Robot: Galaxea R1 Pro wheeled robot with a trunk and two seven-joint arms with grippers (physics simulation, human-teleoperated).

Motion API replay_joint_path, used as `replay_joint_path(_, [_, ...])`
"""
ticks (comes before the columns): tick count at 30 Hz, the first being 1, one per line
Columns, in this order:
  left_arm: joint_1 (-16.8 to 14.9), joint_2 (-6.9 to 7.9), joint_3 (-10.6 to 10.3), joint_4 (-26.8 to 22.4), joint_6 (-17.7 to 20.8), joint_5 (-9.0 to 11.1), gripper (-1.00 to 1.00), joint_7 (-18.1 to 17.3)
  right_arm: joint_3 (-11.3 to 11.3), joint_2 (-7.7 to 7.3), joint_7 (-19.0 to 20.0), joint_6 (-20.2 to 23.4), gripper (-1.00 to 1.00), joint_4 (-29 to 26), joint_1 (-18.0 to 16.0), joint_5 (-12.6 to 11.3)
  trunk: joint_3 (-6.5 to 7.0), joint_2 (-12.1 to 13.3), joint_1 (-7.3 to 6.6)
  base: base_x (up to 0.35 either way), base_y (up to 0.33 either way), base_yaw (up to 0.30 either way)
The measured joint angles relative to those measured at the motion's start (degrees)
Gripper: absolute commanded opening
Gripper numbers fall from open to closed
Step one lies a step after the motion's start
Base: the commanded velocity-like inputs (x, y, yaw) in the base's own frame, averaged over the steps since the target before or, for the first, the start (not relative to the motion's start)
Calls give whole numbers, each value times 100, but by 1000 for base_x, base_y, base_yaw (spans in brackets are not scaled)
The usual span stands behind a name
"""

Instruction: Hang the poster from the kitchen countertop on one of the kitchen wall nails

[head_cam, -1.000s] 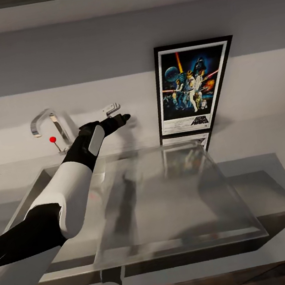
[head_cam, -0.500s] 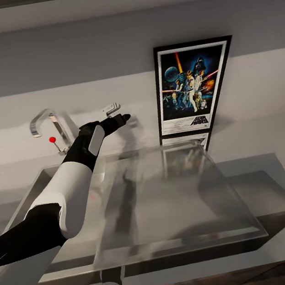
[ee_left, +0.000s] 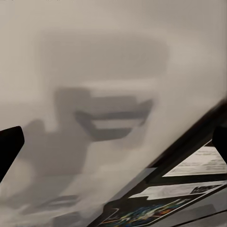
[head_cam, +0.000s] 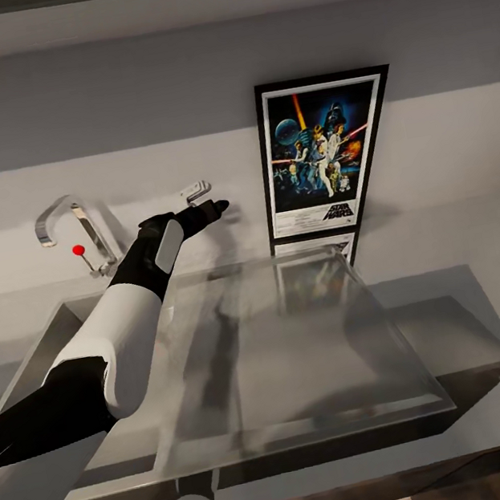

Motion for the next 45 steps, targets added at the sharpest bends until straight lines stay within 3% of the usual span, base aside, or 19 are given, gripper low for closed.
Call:
replay_joint_path(31, [0, 0, 0, -10, 1, 0, 100, -10, 35, 0, 8, 11, 100, 7, 0, 14, 0, 0, 0, 0, 0, -58])
replay_joint_path(37, [0, 0, 0, -9, -5, -4, 100, -322, 21, 0, 8, 7, 100, 8, 0, 6, 0, 0, 0, 0, 0, -1])
replay_joint_path(45, [0, 0, 2, -9, -7, -5, 100, -375, 16, 0, 8, 5, 100, 8, 0, 8, 0, 0, 0, 0, 0, 0])
